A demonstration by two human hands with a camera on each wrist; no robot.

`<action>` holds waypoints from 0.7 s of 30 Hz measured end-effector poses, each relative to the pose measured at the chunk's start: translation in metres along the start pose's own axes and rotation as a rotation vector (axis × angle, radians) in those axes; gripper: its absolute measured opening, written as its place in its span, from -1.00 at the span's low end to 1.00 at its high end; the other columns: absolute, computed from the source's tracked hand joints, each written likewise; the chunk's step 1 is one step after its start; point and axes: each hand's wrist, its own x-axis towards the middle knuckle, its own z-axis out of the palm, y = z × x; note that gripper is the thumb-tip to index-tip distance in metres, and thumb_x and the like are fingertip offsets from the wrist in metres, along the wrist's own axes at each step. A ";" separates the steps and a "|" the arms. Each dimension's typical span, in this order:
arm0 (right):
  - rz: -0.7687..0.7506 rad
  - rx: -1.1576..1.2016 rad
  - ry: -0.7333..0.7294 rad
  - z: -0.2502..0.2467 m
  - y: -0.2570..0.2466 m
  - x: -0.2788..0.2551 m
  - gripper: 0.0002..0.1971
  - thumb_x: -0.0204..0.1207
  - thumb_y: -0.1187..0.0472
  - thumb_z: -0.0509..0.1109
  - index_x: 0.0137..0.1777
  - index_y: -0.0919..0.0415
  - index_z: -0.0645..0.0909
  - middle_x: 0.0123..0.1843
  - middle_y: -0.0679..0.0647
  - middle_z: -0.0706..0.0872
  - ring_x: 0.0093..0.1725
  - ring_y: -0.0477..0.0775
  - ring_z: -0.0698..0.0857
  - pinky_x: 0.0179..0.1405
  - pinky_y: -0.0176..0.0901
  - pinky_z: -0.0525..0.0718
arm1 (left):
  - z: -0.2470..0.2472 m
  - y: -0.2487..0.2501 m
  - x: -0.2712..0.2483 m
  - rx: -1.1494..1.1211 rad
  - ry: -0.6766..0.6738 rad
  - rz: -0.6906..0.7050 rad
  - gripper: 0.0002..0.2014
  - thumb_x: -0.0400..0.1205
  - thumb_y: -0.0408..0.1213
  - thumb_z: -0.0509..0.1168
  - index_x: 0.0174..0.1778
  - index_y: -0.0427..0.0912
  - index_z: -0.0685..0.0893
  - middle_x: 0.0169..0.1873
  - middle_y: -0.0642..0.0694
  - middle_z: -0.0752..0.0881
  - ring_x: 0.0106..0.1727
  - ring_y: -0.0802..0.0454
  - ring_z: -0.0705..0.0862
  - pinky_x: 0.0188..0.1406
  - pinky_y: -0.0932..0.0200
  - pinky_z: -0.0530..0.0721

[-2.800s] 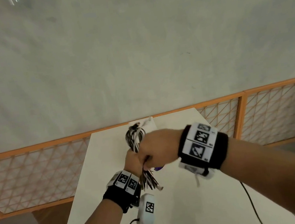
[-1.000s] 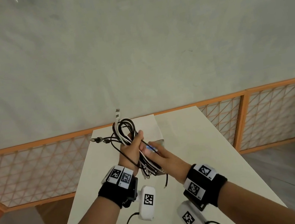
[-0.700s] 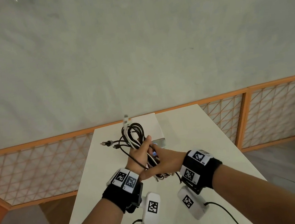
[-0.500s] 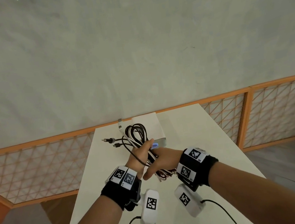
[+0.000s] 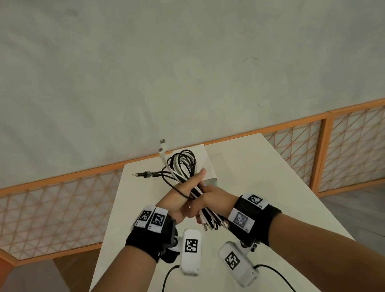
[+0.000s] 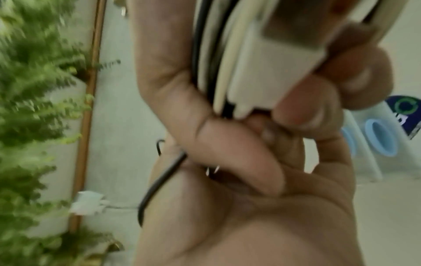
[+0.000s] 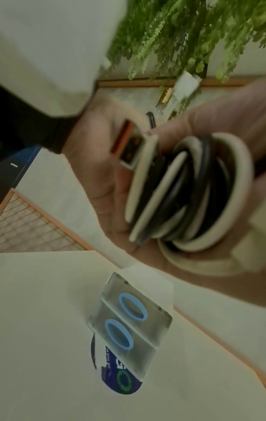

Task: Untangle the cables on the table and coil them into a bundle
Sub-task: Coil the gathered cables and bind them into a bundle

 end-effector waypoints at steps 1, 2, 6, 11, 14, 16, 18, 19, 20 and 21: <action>0.009 0.026 0.023 -0.002 -0.002 -0.001 -0.86 0.21 0.54 0.38 -0.25 0.39 0.56 -0.47 0.24 0.58 -0.61 0.08 0.56 -0.60 -0.31 0.52 | -0.004 0.000 -0.001 -0.077 -0.047 -0.020 -0.62 0.29 0.13 0.48 -0.14 -0.05 0.78 -0.16 -0.12 0.73 -0.20 -0.03 0.71 -0.24 0.15 0.63; 0.006 0.035 0.047 -0.003 -0.005 -0.002 -0.87 0.22 0.57 0.37 -0.30 0.38 0.57 -0.53 0.20 0.57 -0.62 0.07 0.55 -0.60 -0.31 0.52 | -0.010 -0.003 0.001 -0.170 -0.089 -0.029 -0.62 0.32 0.15 0.43 -0.17 -0.08 0.74 -0.19 -0.10 0.69 -0.26 -0.02 0.67 -0.30 0.13 0.63; 0.003 0.092 0.107 -0.015 -0.019 -0.001 -0.81 0.20 0.56 0.37 -0.46 0.29 0.66 -0.61 0.11 0.61 -0.61 0.07 0.57 -0.55 -0.29 0.52 | -0.038 -0.013 0.000 -0.363 -0.141 0.025 -0.54 0.28 0.05 0.57 0.05 -0.04 0.75 0.04 -0.09 0.74 -0.09 -0.07 0.74 -0.07 -0.09 0.74; 0.000 0.066 0.137 -0.026 -0.024 0.011 -0.70 0.21 0.47 0.38 -0.69 0.21 0.60 -0.67 0.09 0.57 -0.60 0.11 0.53 -0.31 -0.07 0.63 | -0.042 -0.003 -0.007 -0.405 0.115 0.244 -0.23 0.38 0.07 0.42 0.51 0.20 0.26 0.39 0.05 0.51 0.35 -0.14 0.58 0.21 -0.34 0.62; 0.002 -0.061 0.131 -0.017 -0.027 0.010 -0.84 0.21 0.48 0.39 -0.53 0.32 0.59 -0.59 0.17 0.57 -0.60 0.13 0.56 -0.35 -0.11 0.66 | -0.035 0.024 -0.005 -0.245 0.359 0.471 -0.08 0.39 0.11 0.49 0.48 0.43 -0.02 0.54 0.09 0.30 0.47 -0.05 0.46 0.12 -0.25 0.67; -0.016 -0.180 0.091 -0.007 -0.027 0.005 -0.91 0.22 0.48 0.40 -0.43 0.35 0.57 -0.54 0.18 0.59 -0.65 0.05 0.57 -0.57 -0.30 0.56 | -0.035 0.043 -0.004 -0.203 0.578 0.623 -0.06 0.46 -0.06 0.48 0.52 0.41 -0.09 0.62 -0.07 0.08 0.57 -0.02 0.30 0.26 -0.10 0.57; -0.042 -0.258 0.023 0.002 -0.028 -0.001 -0.95 0.21 0.47 0.40 -0.38 0.38 0.58 -0.53 0.18 0.60 -0.67 0.01 0.56 -0.64 -0.37 0.51 | -0.038 0.057 -0.004 -0.116 0.659 0.726 -0.08 0.51 -0.13 0.45 0.56 0.37 -0.07 0.62 -0.16 0.06 0.60 -0.02 0.24 0.30 0.09 0.46; -0.051 -0.286 -0.002 0.005 -0.028 -0.002 -0.95 0.21 0.47 0.40 -0.37 0.39 0.58 -0.52 0.18 0.60 -0.66 0.01 0.56 -0.64 -0.38 0.50 | -0.040 0.063 -0.003 -0.049 0.604 0.732 -0.14 0.50 -0.06 0.44 0.55 0.41 0.01 0.59 -0.13 0.19 0.57 0.01 0.31 0.34 0.08 0.47; -0.060 -0.309 -0.022 0.006 -0.028 -0.003 -0.95 0.21 0.47 0.40 -0.38 0.38 0.58 -0.53 0.18 0.60 -0.66 0.01 0.55 -0.64 -0.37 0.50 | -0.042 0.067 -0.003 0.040 0.498 0.699 -0.25 0.50 0.04 0.42 0.52 0.43 0.14 0.49 -0.09 0.40 0.48 0.04 0.44 0.40 0.01 0.48; -0.066 -0.333 -0.037 0.005 -0.027 -0.003 -0.92 0.20 0.46 0.41 -0.42 0.36 0.56 -0.54 0.18 0.60 -0.65 0.02 0.55 -0.61 -0.35 0.51 | -0.041 0.071 -0.008 0.123 0.367 0.638 -0.37 0.49 0.13 0.38 0.47 0.39 0.30 0.33 -0.07 0.59 0.37 0.03 0.58 0.42 -0.07 0.51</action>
